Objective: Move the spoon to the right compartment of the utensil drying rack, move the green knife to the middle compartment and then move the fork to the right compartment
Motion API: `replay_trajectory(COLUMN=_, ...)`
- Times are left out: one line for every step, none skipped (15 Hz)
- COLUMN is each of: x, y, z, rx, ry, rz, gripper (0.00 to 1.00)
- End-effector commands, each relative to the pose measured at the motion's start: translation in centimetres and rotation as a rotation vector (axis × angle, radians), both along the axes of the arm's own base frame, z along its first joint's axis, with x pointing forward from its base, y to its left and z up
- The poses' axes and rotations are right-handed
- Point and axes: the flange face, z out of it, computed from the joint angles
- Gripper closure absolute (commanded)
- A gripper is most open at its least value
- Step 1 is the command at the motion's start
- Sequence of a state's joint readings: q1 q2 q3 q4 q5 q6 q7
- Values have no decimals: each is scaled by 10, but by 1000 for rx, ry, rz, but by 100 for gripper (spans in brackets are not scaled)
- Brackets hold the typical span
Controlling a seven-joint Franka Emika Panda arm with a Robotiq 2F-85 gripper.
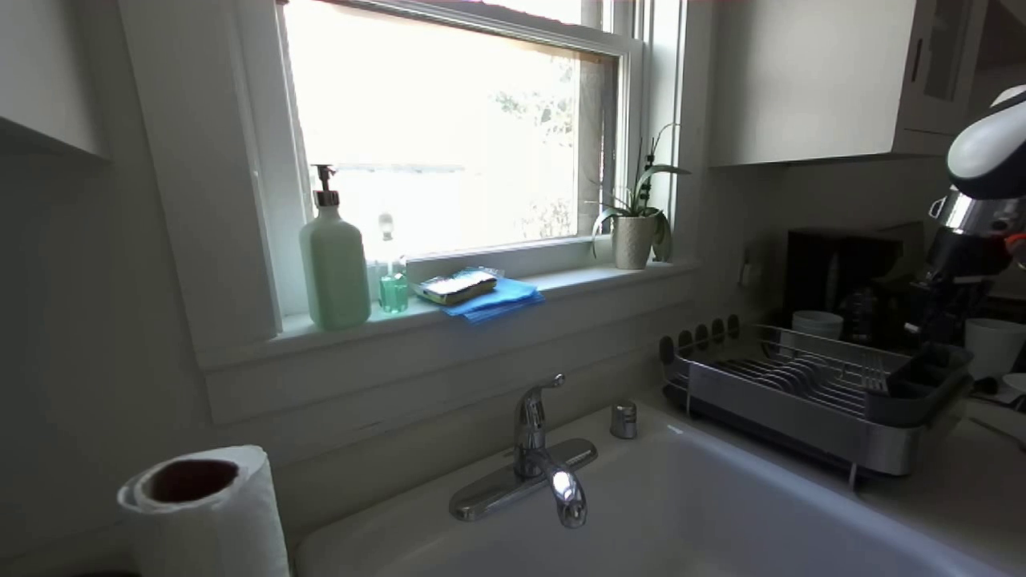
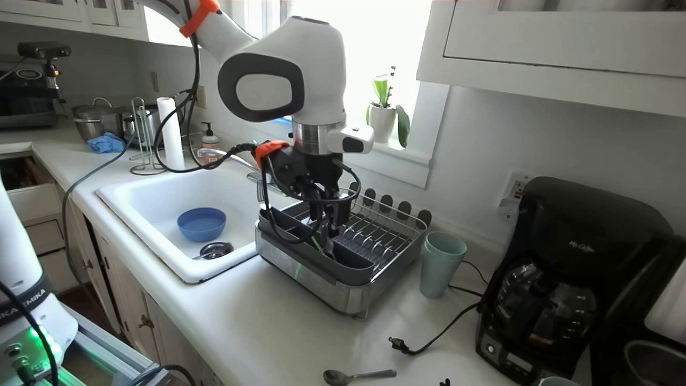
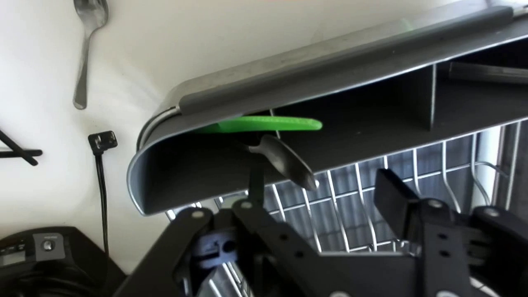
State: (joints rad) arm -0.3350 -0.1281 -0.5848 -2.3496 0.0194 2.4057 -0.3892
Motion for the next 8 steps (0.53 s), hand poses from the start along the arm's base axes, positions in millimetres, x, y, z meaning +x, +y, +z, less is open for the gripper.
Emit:
replay_trajectory(x=0, y=-8, z=2, rx=-5, ry=60, rz=-107, gripper=0)
replay_trajectory(x=-3, y=-10, z=5, rx=-8, ry=74, rz=-128, gripper=0)
replay_trajectory(x=-6, y=-12, z=8, rx=-13, ry=91, rz=-150, gripper=0)
replay_trajectory(x=-9, y=-14, z=11, rx=-18, ry=109, rz=-163, gripper=0)
replay_trajectory(x=-11, y=-17, z=15, rx=-21, ry=126, rz=-178, gripper=0)
replay_trajectory(x=-14, y=-17, z=16, rx=-20, ry=150, rz=-177, gripper=0)
replay_trajectory(x=-14, y=-16, z=16, rx=-20, ry=175, rz=-168, gripper=0)
replay_trajectory(x=-14, y=-15, z=12, rx=-17, ry=202, rz=-157, gripper=0)
